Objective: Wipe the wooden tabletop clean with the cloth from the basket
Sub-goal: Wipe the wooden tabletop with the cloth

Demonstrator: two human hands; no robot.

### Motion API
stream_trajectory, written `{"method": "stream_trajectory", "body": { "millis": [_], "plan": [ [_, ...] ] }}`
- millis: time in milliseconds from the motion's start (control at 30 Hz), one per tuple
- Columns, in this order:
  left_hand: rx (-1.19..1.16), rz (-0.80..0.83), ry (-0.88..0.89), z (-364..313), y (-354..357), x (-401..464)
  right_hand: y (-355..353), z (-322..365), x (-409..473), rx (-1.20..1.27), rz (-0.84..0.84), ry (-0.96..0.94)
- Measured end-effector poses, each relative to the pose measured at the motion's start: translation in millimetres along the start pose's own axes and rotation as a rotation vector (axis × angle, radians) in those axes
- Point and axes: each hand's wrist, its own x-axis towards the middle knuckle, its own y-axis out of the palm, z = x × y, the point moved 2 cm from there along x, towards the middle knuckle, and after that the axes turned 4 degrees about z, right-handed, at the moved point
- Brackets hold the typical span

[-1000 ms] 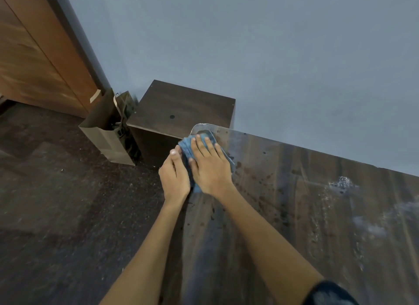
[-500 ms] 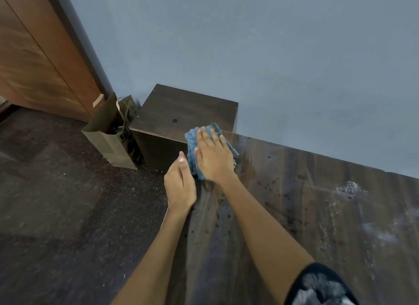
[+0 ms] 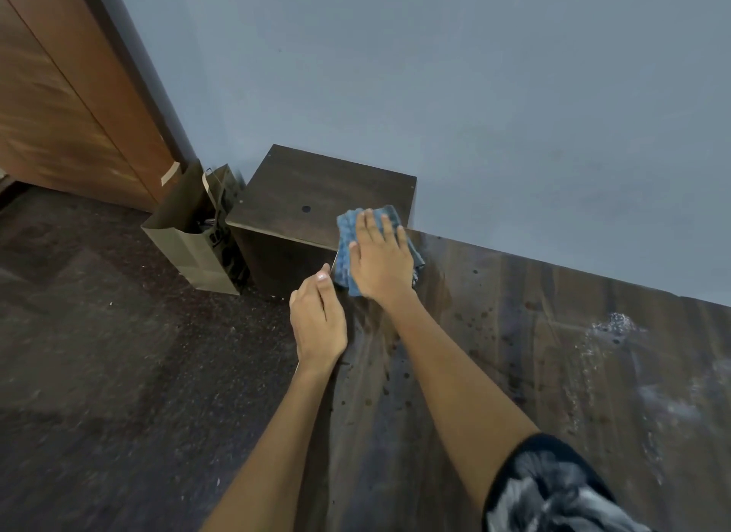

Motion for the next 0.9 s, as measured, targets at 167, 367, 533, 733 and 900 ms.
{"method": "stream_trajectory", "body": {
  "millis": [167, 367, 533, 733, 900],
  "plan": [
    [-0.001, 0.001, 0.005, -1, 0, -2, 8, -15, -76, -0.022, -0.01, -0.254],
    [-0.03, -0.011, -0.032, -3, -1, -4, -2, -44, -57, 0.047, -0.065, 0.227],
    [-0.21, -0.037, -0.212, -8, -8, -6, -2, -4, -24, 0.026, -0.021, 0.136],
    [-0.237, -0.073, -0.208, -4, -13, -9, 16, 15, -112, 0.04, -0.026, -0.187],
    [-0.295, -0.05, -0.22, -5, -19, -19, 10, -22, -116, -0.01, -0.057, 0.086]
  ]
}}
